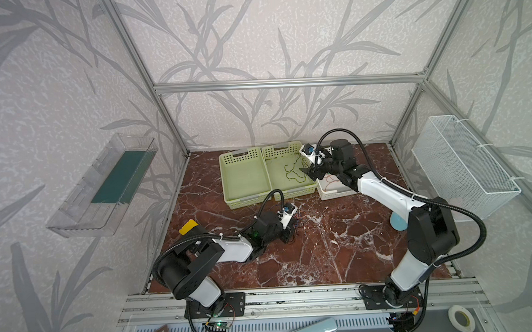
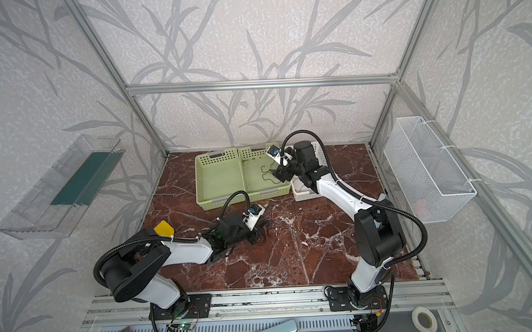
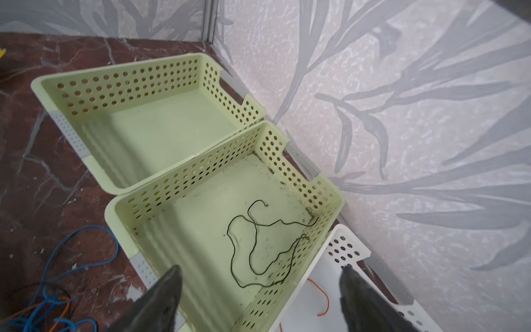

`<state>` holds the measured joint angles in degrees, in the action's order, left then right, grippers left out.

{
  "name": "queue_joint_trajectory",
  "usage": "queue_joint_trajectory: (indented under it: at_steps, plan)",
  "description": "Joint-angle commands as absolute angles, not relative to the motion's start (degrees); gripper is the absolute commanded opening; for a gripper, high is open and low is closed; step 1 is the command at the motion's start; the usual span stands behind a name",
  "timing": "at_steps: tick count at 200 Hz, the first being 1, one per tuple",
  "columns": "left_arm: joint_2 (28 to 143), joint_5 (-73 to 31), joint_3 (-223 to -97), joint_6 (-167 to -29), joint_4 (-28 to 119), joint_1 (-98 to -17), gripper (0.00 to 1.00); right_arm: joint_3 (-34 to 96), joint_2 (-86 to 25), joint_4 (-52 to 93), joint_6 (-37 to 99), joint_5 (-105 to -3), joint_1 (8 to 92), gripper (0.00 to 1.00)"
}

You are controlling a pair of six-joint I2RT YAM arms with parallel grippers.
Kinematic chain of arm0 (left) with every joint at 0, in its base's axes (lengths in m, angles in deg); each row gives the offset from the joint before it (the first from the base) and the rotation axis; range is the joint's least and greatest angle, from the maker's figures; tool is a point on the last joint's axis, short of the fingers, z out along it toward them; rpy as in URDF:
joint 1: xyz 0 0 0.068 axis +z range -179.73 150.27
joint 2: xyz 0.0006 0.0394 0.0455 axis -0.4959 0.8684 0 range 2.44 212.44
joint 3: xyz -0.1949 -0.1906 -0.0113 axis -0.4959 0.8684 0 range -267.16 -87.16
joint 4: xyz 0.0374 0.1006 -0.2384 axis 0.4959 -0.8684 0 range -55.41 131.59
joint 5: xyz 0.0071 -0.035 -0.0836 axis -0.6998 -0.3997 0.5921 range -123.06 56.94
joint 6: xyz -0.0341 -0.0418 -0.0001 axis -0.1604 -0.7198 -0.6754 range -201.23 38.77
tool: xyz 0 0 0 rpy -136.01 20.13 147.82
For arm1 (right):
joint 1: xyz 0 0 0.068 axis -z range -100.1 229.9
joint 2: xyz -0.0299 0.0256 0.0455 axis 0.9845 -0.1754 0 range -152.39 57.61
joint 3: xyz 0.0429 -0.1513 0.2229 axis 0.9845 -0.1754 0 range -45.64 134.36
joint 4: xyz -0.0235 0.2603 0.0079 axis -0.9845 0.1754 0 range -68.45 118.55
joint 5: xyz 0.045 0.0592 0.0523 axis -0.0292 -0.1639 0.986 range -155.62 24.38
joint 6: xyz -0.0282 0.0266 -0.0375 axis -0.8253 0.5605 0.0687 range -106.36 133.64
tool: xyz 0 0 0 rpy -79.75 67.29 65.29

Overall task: Untangle and sort cables by color
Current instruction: Place the cable in the container, then untie the cable from multiple cables.

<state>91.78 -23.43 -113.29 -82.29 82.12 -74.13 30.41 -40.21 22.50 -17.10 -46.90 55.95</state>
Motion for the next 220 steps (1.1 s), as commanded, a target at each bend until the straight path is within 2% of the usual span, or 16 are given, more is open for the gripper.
queue_joint_trajectory:
  at_steps: [1,7,16,49,84,128,220]
  plan:
    - [90.86,-22.33,-114.44,-82.71,83.09,-74.43,0.00,30.90,-36.79,28.43,-17.42,-42.68,55.96,0.67]
    - [90.92,-22.27,-114.42,-82.72,83.64,-74.38,0.00,28.12,-34.96,27.34,-17.30,-41.22,55.99,0.58]
    - [91.14,-21.73,-114.55,-82.29,83.86,-74.38,0.00,22.86,-31.20,25.00,-17.49,-38.17,56.05,0.54]
    - [91.04,-21.57,-114.70,-81.45,83.34,-74.39,0.00,0.91,-16.10,18.35,-17.57,-26.39,55.56,0.51]
    - [91.28,-20.38,-116.65,-80.84,81.67,-74.38,0.00,-12.06,-10.16,13.19,-15.40,-29.22,50.76,0.50]
    - [90.86,-19.13,-117.83,-81.15,80.45,-74.51,0.00,-10.96,-14.23,14.04,-15.70,-37.80,48.31,0.47]
    - [89.98,-20.68,-118.36,-80.70,80.00,-75.03,0.00,-6.01,-19.57,19.72,-21.94,-33.30,48.35,0.42]
